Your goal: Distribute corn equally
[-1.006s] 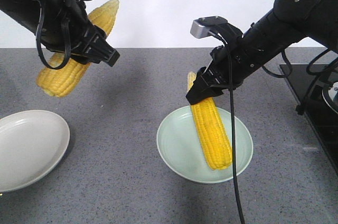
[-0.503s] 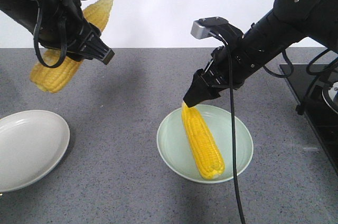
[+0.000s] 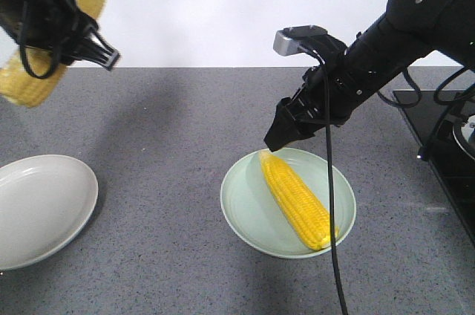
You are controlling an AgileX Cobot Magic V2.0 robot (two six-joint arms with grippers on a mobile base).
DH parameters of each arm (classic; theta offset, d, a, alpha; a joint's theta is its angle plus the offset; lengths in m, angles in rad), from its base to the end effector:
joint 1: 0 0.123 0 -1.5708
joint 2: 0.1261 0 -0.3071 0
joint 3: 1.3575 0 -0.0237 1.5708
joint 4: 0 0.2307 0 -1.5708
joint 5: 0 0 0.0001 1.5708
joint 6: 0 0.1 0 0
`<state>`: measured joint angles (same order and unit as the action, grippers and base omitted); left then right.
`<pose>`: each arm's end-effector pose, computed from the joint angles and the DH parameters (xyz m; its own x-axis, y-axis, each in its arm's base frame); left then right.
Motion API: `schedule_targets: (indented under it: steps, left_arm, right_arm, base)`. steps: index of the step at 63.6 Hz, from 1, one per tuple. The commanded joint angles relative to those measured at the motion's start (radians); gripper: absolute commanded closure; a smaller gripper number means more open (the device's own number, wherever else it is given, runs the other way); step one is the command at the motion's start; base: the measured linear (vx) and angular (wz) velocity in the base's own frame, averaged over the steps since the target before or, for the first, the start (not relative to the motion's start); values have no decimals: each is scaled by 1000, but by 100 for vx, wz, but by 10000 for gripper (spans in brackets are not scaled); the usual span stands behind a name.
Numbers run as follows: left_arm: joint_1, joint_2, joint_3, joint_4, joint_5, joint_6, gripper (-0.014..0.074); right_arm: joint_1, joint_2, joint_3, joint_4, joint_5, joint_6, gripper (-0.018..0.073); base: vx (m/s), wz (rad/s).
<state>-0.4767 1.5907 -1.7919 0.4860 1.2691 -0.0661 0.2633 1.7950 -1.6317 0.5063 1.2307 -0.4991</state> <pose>0.2973 -0.1033 0.4426 -0.7008 0.4520 -0.5519 0.2419 0.8784 0.4122 0.3397 0.1389 0.3328 -0.7607 -0.4915 -0.4239 -0.6334 0.7047 0.3196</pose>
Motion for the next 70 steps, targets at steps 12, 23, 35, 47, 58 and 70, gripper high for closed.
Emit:
schedule_targets:
  steps: [12, 23, 35, 47, 58, 70]
  left_arm:
    - [172, -49, 2, -6, -20, -40, 603]
    - [265, -49, 114, -63, -57, -40, 603]
    - [324, -49, 279, -164, -189, -40, 603]
    - [326, -39, 391, -197, -247, -41, 603]
    - [326, -17, 461, -196, -256, -41, 603]
    - [326, 11, 481, -197, -247, -40, 601]
  right_arm:
    - [-1, -217, -26, 48, -68, -27, 288]
    - [-1, -344, -26, 48, -151, -27, 538]
    - [-1, -451, -26, 48, -167, -26, 568]
    - [-1, -504, -26, 41, -132, -27, 568]
    - [-1, -507, -26, 37, -95, -27, 568]
    - [-1, -507, -26, 37, -88, -27, 568]
  base:
    - [0, 0]
    - [0, 0]
    - [0, 0]
    - [0, 0]
    - [0, 0]
    - [0, 0]
